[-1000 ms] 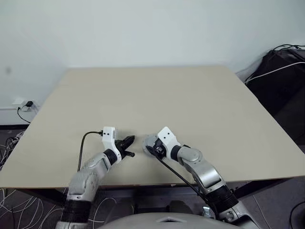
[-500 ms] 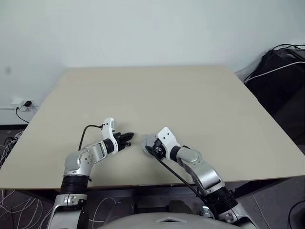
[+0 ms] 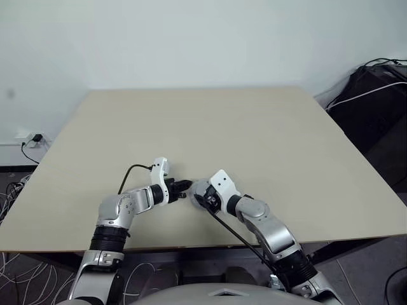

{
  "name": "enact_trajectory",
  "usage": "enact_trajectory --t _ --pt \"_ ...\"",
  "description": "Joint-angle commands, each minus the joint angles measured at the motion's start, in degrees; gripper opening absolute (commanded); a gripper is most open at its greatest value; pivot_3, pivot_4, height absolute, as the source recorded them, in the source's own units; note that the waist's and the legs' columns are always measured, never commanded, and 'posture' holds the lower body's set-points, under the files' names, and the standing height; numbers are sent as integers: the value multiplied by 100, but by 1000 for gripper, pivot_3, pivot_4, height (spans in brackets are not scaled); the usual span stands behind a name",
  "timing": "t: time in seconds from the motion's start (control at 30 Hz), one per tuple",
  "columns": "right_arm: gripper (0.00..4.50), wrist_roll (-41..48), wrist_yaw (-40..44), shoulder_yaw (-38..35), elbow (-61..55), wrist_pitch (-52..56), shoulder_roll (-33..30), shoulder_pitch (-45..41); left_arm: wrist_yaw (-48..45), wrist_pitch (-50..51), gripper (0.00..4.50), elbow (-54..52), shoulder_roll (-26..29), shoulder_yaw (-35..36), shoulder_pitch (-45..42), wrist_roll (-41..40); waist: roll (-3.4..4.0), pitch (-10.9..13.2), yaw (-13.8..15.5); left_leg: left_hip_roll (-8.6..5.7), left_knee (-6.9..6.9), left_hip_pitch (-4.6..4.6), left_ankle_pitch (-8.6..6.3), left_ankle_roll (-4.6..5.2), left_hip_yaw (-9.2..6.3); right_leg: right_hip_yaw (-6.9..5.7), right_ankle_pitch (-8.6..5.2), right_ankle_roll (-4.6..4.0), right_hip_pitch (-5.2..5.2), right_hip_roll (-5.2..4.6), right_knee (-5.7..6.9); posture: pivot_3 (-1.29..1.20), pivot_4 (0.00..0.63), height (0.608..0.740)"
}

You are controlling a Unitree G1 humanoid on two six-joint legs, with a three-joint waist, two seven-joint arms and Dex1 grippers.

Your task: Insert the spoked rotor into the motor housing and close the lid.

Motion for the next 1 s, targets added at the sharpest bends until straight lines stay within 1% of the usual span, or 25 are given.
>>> enact_trajectory --t 0.03,0.3,0.47,0.53,0.6,0.77,1.0 --pt "3242 -119 -32 75 213 249 -46 106 -17 -9 0 52 -74 -105 -163 100 -1 1 -1 0 0 0 0 0 0 0 0 0 0 0 0 0 0 740" --pt "3242 -126 -57 86 195 209 -33 112 65 121 0 168 -220 -395 -187 372 -3 -1 5 0 1 1 1 -1 -1 -1 -1 -1 2 0 0 0 0 740" --pt "3242 15 -44 -24 25 102 35 164 69 135 0 171 -271 -418 -179 422 -7 -5 14 0 2 2 1 -1 -2 -1 -7 -11 6 -1 0 0 0 740" --pt "3978 110 -24 -101 -155 92 69 206 79 137 0 176 -287 -422 -178 465 -8 -4 20 -1 2 2 1 -1 -2 -1 -7 -11 6 -2 -1 0 0 740" --pt "4479 166 18 -137 -331 115 59 242 74 143 0 170 -296 -423 -175 491 -10 -3 22 -1 2 1 1 -1 -3 -1 -7 -10 5 -2 -2 0 0 740" --pt "4479 249 71 -257 -927 214 -93 402 69 125 0 162 -314 -454 -159 538 -23 7 57 -2 2 -4 1 -1 -4 -2 -8 -11 2 -3 -4 0 0 740" --pt "4479 352 -37 -718 -1552 247 -378 763 25 141 0 86 -322 -509 -123 550 -30 15 92 -3 1 -8 1 -1 -4 -3 -9 -11 -1 -6 -6 0 0 740"
